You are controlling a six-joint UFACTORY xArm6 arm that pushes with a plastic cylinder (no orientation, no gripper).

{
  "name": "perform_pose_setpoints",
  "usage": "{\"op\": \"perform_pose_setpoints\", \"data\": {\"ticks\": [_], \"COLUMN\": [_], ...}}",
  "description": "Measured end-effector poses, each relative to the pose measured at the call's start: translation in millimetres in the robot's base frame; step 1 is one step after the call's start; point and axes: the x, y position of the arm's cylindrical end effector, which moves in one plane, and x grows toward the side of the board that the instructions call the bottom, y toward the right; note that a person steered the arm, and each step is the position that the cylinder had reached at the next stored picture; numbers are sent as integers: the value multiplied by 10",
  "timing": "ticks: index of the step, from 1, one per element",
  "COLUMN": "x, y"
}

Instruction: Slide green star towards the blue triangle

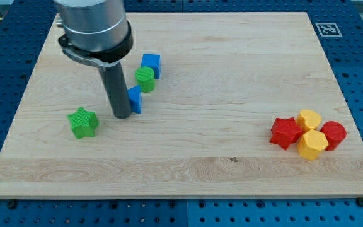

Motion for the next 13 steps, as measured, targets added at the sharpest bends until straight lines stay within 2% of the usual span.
{"op": "perform_pose_setpoints", "data": {"ticks": [3, 5, 6, 7, 9, 10, 12, 13], "x": [-34, -291, -211, 120, 409, 622, 664, 513], "y": [106, -808, -1341, -1335, -623, -666, 66, 329]}}
